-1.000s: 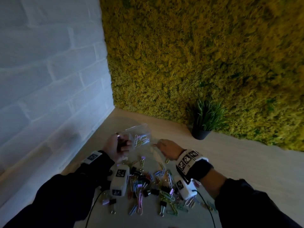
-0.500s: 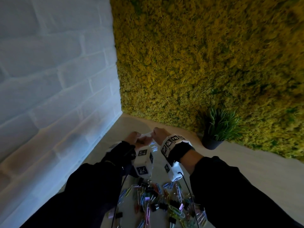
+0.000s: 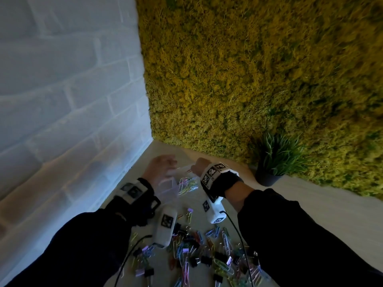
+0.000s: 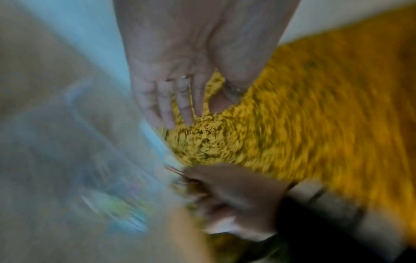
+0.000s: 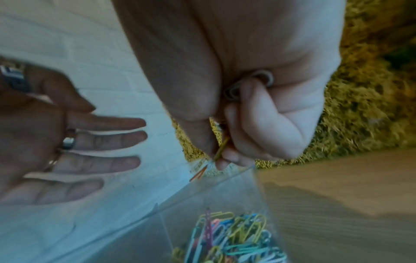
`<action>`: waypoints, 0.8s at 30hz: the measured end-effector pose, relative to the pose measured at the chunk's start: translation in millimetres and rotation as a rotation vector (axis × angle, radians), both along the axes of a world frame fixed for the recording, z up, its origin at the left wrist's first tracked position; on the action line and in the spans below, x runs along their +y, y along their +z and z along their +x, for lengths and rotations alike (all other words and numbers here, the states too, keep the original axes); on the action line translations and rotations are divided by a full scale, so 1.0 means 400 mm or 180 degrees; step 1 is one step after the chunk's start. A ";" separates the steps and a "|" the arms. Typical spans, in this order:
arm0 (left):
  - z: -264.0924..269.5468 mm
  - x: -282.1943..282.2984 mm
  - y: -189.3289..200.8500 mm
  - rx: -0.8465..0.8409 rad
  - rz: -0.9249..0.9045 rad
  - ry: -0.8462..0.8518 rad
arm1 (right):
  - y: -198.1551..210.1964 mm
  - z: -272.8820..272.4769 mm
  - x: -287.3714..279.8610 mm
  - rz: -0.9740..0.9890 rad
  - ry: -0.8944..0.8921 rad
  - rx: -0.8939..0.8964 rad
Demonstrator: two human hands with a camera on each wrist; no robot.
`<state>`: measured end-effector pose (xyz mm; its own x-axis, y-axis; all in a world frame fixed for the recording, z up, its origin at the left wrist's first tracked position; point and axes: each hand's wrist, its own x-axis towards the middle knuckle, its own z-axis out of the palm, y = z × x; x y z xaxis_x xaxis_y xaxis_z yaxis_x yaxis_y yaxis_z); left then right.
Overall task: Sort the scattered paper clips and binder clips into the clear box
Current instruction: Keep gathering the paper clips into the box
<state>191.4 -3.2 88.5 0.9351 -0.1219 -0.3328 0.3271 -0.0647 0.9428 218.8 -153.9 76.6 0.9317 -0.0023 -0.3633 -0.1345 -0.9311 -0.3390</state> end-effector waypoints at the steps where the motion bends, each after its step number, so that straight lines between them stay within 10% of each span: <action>1: 0.000 0.004 -0.016 -0.0508 0.1085 -0.0312 | 0.002 -0.001 0.000 0.0138 -0.0212 0.0030; 4: -0.020 0.005 -0.055 -0.0935 0.2737 -0.1122 | -0.010 0.003 0.001 0.0708 -0.0651 0.0078; 14: -0.055 0.019 -0.072 -0.0922 0.2306 -0.1250 | 0.040 -0.032 -0.022 0.3180 -0.2390 0.0652; 24: -0.055 0.036 -0.081 -0.1221 0.2519 -0.1337 | 0.068 -0.133 -0.046 0.3874 -0.1880 0.0594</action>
<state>169.2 11.3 56.0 0.9285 -0.3423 -0.1438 -0.1875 -0.7666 0.6142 165.5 -172.3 104.0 0.8407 0.0294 -0.5406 -0.5383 0.1522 -0.8289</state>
